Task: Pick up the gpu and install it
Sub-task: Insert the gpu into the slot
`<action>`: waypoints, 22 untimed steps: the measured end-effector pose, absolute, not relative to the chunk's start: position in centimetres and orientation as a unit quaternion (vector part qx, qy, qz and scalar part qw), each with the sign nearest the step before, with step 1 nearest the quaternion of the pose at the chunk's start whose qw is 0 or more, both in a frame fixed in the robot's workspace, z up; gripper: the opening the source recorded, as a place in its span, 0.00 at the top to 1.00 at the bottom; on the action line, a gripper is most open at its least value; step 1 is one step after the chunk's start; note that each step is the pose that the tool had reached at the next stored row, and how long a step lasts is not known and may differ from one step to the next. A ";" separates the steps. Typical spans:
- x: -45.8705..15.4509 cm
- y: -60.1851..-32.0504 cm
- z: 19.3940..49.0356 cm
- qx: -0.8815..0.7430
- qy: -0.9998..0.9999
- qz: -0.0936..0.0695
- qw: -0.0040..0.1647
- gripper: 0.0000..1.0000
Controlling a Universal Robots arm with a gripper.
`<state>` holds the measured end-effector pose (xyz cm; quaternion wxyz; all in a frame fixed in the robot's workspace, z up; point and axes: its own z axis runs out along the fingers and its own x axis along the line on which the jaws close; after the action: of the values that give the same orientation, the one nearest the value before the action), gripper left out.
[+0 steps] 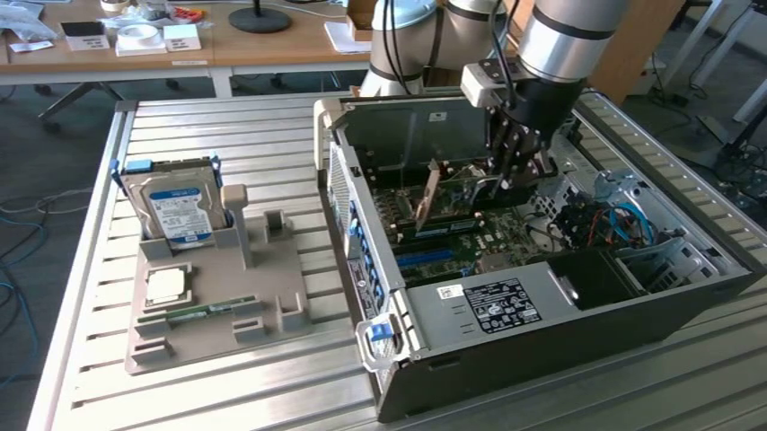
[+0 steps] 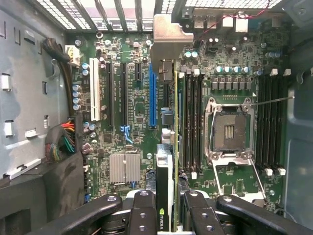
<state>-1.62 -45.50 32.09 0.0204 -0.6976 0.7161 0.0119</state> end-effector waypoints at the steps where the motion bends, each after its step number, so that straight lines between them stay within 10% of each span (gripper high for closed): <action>1: -1.6 -45.6 32.1 -0.697 0.716 0.012 0.020 0.73; 22: -2.7 -45.7 31.9 -0.697 0.716 0.012 0.020 0.73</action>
<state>-2.72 -45.70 31.87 0.0204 -0.6975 0.7162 0.0119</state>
